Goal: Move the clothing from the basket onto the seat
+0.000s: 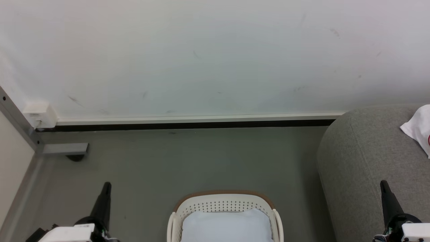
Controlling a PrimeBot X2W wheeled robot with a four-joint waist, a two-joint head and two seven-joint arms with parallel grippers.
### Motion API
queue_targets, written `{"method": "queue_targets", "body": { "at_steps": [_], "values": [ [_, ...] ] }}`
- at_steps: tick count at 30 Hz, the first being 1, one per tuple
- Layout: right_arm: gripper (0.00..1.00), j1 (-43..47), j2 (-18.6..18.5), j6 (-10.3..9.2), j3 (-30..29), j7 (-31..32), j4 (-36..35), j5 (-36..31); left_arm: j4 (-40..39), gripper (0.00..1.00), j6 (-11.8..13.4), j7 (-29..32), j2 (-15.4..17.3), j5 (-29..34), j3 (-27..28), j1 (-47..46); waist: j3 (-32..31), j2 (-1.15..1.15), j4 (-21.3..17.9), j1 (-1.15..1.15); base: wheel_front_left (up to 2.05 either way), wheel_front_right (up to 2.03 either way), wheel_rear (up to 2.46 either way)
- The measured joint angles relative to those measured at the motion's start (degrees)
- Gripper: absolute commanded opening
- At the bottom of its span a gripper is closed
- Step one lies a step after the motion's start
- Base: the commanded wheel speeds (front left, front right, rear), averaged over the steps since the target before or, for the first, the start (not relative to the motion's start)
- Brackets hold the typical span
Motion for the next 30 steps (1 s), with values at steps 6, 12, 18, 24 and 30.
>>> {"method": "queue_targets", "body": {
  "at_steps": [6,12,18,24,30],
  "values": [
    [0.00,-0.1,0.0,0.00,-0.2,0.6,-0.3,2.7,-0.3,0.00,-0.3,0.7,0.0,-2.5,0.6,-0.2,0.2,0.00,0.0,0.00,0.00,0.00,0.00],
    [0.00,-0.1,0.0,0.00,-0.2,0.6,-0.4,3.2,-0.4,0.00,-0.5,0.7,0.0,-2.9,0.7,-0.3,0.2,0.00,-0.1,0.00,0.00,0.00,0.00],
    [0.00,-0.1,-0.1,0.00,-0.2,0.6,-0.4,3.2,-0.4,0.00,-0.5,0.7,0.0,-2.9,0.7,-0.3,0.2,0.00,-0.1,0.00,0.00,0.00,0.00],
    [0.00,-0.1,-0.1,0.00,-0.2,0.6,-0.4,3.2,-0.4,0.00,-0.5,0.7,0.0,-2.9,0.7,-0.3,0.2,0.00,-0.1,0.00,0.00,0.00,0.00],
    [0.00,-0.1,-0.1,0.00,-0.2,0.6,-0.4,3.2,-0.4,0.00,-0.5,0.7,0.0,-2.9,0.7,-0.3,0.2,0.00,-0.1,0.00,0.00,0.00,0.00]
  ]
}}
